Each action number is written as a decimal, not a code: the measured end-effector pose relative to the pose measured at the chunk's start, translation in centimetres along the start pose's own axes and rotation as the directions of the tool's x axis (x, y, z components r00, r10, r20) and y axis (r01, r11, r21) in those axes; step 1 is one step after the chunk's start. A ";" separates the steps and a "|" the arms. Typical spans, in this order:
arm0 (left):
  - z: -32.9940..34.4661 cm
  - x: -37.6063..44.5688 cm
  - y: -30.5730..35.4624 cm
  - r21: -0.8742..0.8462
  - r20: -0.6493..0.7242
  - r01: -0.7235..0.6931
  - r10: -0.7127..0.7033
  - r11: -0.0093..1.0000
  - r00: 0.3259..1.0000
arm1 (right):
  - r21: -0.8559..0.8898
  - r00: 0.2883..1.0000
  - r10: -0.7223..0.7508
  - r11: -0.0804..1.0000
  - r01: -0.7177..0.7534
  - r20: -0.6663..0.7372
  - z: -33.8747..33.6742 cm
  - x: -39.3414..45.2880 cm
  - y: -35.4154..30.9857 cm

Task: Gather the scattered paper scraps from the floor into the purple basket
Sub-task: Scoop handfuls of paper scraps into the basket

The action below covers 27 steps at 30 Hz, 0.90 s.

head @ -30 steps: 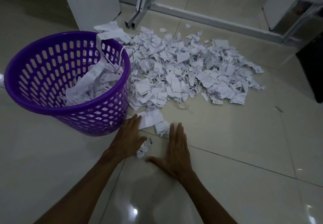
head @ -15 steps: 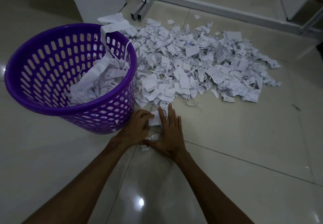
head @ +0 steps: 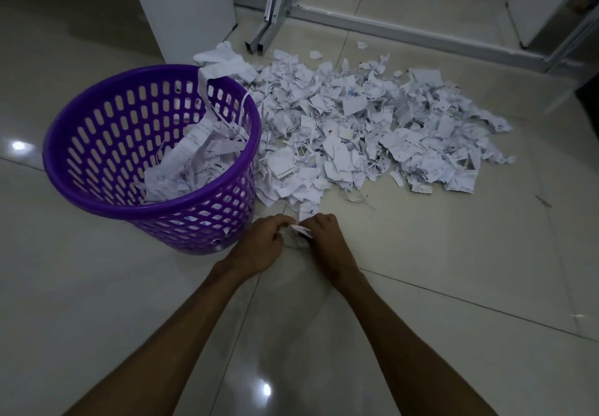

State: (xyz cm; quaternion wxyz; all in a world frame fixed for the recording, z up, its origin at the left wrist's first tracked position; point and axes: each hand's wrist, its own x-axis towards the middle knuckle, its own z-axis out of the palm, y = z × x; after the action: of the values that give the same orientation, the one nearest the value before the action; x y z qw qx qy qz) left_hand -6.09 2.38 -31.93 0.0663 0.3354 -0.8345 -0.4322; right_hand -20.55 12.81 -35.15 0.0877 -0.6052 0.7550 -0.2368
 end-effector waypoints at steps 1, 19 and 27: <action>0.0 -0.1 0.5 -0.010 -0.008 0.003 -0.003 1.000 1.000 | -0.018 1.000 0.010 1.000 -0.010 0.005 -0.4 0.3 0.1; -8.1 -1.3 12.0 0.113 -0.261 -0.492 0.504 0.863 0.824 | 0.625 0.769 0.539 0.742 -0.241 -0.343 -14.4 8.3 -4.8; -17.0 -2.3 11.0 0.254 -0.310 -0.474 0.535 0.843 0.786 | 0.656 0.824 0.420 0.750 -0.081 -0.379 -17.0 13.2 -12.5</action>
State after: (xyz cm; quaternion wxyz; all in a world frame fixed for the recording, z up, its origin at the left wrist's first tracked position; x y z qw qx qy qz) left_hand -3.05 -3.33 -12.56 0.3078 0.1787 -0.8982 -0.2581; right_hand -20.14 2.53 -12.50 0.1109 -0.3478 0.7087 -0.6037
